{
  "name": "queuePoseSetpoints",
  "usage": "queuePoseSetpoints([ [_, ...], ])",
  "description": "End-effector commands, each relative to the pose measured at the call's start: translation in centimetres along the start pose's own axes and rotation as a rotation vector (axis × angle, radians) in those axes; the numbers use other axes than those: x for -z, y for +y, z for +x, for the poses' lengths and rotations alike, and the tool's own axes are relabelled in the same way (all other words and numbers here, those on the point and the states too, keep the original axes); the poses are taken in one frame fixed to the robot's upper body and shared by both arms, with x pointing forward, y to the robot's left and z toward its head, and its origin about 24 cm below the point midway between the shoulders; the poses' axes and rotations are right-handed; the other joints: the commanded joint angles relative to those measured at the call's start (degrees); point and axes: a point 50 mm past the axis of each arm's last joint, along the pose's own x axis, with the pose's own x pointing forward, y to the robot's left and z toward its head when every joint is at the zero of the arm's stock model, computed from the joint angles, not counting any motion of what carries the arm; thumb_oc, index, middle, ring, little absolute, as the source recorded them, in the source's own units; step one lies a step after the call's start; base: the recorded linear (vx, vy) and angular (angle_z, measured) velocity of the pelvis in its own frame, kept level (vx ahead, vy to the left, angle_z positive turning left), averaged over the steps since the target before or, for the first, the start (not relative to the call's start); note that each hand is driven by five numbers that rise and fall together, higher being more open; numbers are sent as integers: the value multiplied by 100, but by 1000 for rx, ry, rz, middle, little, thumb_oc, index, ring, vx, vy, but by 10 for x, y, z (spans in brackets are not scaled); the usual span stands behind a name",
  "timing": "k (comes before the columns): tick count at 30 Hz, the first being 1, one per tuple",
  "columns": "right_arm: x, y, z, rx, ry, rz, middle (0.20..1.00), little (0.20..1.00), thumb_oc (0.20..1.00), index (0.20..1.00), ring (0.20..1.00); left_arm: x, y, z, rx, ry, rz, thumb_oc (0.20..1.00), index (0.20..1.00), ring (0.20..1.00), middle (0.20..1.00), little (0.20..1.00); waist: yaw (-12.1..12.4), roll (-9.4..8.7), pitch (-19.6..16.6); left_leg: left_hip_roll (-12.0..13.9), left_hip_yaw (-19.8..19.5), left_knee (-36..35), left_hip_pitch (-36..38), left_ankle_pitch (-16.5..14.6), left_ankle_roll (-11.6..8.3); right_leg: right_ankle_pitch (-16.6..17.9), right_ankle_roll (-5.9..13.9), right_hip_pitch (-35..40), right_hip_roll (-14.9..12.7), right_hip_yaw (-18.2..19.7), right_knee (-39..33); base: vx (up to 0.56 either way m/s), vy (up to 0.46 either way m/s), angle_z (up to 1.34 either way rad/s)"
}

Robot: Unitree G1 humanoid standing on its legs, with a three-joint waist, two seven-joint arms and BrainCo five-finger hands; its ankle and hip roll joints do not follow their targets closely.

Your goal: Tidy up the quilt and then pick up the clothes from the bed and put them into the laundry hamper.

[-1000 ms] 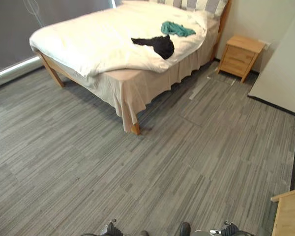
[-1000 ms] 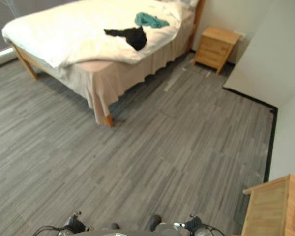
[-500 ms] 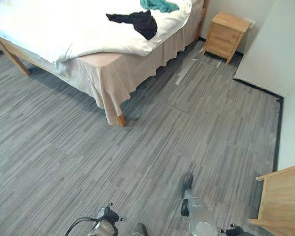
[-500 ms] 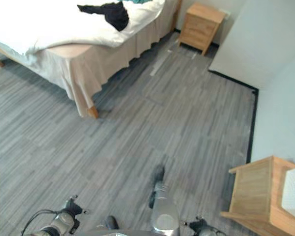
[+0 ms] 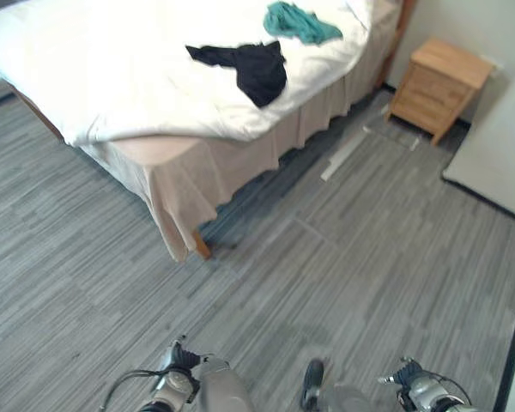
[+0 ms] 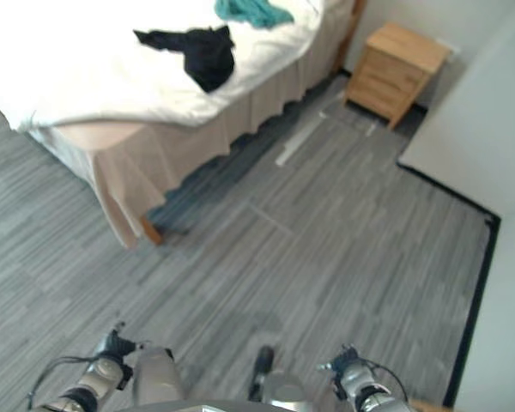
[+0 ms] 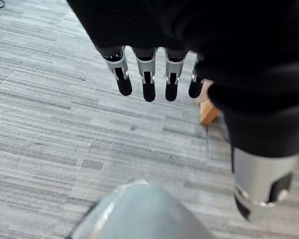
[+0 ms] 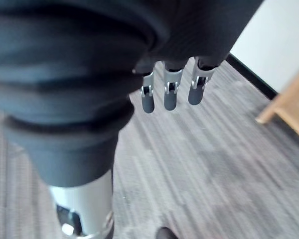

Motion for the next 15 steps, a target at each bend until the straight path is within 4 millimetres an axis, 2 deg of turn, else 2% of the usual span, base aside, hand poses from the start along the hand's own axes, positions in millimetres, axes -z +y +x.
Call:
queuePoseSetpoints([
  [1,41,16,-8,-43,104,-51,1000,1000,1000,1000,1000,0,-22,-4,55,13,-15,1000,1000,1000,1000,1000,33,369,18,-438,889,-1526,752,221,159,-842,574,27,179,-81,16,447,92,57],
  [2,39,17,-8,-37,98,-55,1000,1000,1000,1000,1000,3,-21,-5,58,28,-18,1000,1000,1000,1000,1000,-28,304,-62,-256,1600,-1594,700,311,228,-965,508,256,285,-235,16,473,113,44],
  [3,38,23,-9,-58,87,-65,1000,1000,1000,1000,1000,10,-21,-6,61,53,-24,1000,1000,1000,1000,1000,-14,287,-131,-380,1578,-1882,950,212,311,-905,550,335,314,-266,16,648,160,5],
  [4,36,29,-10,-82,73,-101,1000,1000,1000,1000,1000,18,-22,-7,66,84,-20,1000,1000,1000,1000,1000,37,209,-222,-638,1419,-2123,1203,119,418,-784,618,402,335,-301,117,503,168,-59],
  [5,34,34,-11,-94,59,-102,1000,1000,1000,1000,1000,25,-20,-8,69,106,-4,1000,1000,1000,1000,1000,62,157,-227,-719,1478,-2320,1482,46,481,-728,790,278,274,-471,819,324,113,-39],
  [6,34,34,-11,-94,59,-102,1000,1000,1000,1000,1000,25,-20,-8,68,106,-4,1000,1000,1000,1000,1000,63,149,-226,-741,1482,-2344,1495,48,491,-760,806,256,247,-468,877,317,192,-14],
  [7,28,39,-12,-109,38,-135,1000,1000,1000,1000,1000,33,-18,-9,59,136,2,1000,1000,1000,1000,1000,-124,246,-108,-735,1511,-2522,1884,-84,601,-540,1145,-328,-134,-611,2444,257,196,29],
  [8,22,38,-11,-109,18,-125,1000,1000,1000,1000,1000,38,-13,-9,46,149,1,1000,1000,1000,1000,1000,-240,302,-33,-719,1477,-2736,2098,-102,633,-400,1273,-824,-328,-539,3238,357,212,45],
  [9,19,37,-10,-109,7,-128,1000,1000,1000,1000,1000,38,-10,-8,35,154,-13,1000,1000,1000,1000,1000,-339,342,4,-719,1353,-2900,2251,-102,627,-394,1288,-1138,-513,-405,3565,253,59,72],
  [10,17,38,-11,-113,2,-133,1000,1000,1000,1000,1000,38,-9,-8,33,152,-14,1000,1000,1000,1000,1000,-402,358,13,-698,1238,-2932,2311,-133,610,-494,1224,-1214,-666,-383,3437,279,-59,71],
  [11,17,40,-11,-120,0,-129,1000,1000,1000,1000,1000,37,-8,-8,29,150,-13,1000,1000,1000,1000,1000,-433,374,-3,-656,1131,-2942,2342,-164,565,-634,1116,-1242,-729,-310,3083,179,-87,70],
  [12,17,40,-11,-120,0,-129,1000,1000,1000,1000,1000,37,-8,-8,29,150,-13,1000,1000,1000,1000,1000,-444,376,-2,-650,1119,-2942,2343,-163,561,-637,1112,-1228,-723,-324,3073,271,-234,78],
  [13,14,38,-10,-113,-5,-126,1000,1000,1000,1000,1000,28,-9,-5,35,119,7,1000,1000,1000,1000,1000,-512,385,-26,-600,754,-2942,2288,-148,480,-604,910,-1380,-619,283,2045,176,-173,86],
  [14,14,38,-10,-113,-5,-126,1000,1000,1000,1000,1000,28,-9,-5,35,119,7,1000,1000,1000,1000,1000,-515,390,-25,-594,750,-2942,2289,-148,478,-596,909,-1369,-612,276,2029,290,-244,90],
  [15,16,38,-10,-113,2,-120,1000,1000,1000,1000,1000,23,-10,-4,39,100,20,1000,1000,1000,1000,1000,-563,331,-53,-650,486,-2942,2277,-186,436,-494,911,-1329,-523,863,1350,310,-236,135],
])
